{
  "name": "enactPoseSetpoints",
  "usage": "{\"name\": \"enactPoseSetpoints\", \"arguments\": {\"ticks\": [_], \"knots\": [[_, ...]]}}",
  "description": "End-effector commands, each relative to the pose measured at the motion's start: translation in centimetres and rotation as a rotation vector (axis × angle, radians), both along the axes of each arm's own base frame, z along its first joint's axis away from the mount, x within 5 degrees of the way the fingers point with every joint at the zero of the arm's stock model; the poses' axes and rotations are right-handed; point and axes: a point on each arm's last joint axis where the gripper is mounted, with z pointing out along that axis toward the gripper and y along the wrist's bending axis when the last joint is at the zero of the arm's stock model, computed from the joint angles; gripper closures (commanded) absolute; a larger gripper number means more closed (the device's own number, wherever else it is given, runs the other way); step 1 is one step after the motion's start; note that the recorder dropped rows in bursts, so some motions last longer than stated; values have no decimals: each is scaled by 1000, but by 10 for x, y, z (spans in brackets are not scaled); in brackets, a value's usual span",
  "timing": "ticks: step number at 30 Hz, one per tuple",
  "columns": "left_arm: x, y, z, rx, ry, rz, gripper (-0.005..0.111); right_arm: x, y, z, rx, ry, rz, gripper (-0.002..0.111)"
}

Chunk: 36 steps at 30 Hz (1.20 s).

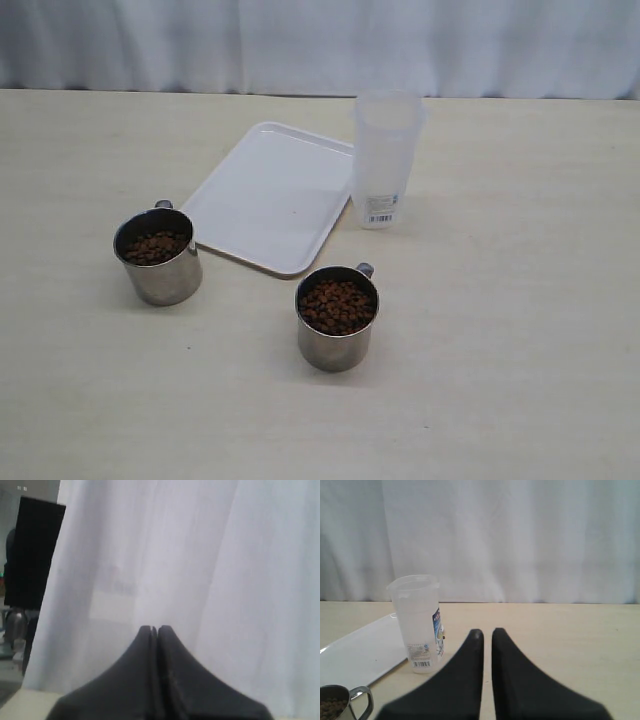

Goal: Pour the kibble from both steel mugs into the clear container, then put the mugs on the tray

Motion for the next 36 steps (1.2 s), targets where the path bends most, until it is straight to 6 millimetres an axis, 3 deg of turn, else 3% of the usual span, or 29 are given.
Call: {"name": "enactPoseSetpoints", "arguments": {"ticks": [1,4,16,25,31,36], "knots": [[38,3,11,22,276,-6,107,0,0,-1,-5,-3,0,103],[60,6,8,6,396,-10,107,0,0,-1,-5,-3,0,103],[60,6,7,22,409,-12,107,0,0,-1,-5,-3,0,103],[75,-8,-57,140,718,-168,107,0,0,-1,-5,-3,0,103],[81,-23,-81,191,726,-351,107,0,0,-1,-5,-3,0,103],[90,-32,-88,256,673,-462,107,0,0,-1,-5,-3,0,103]]}}
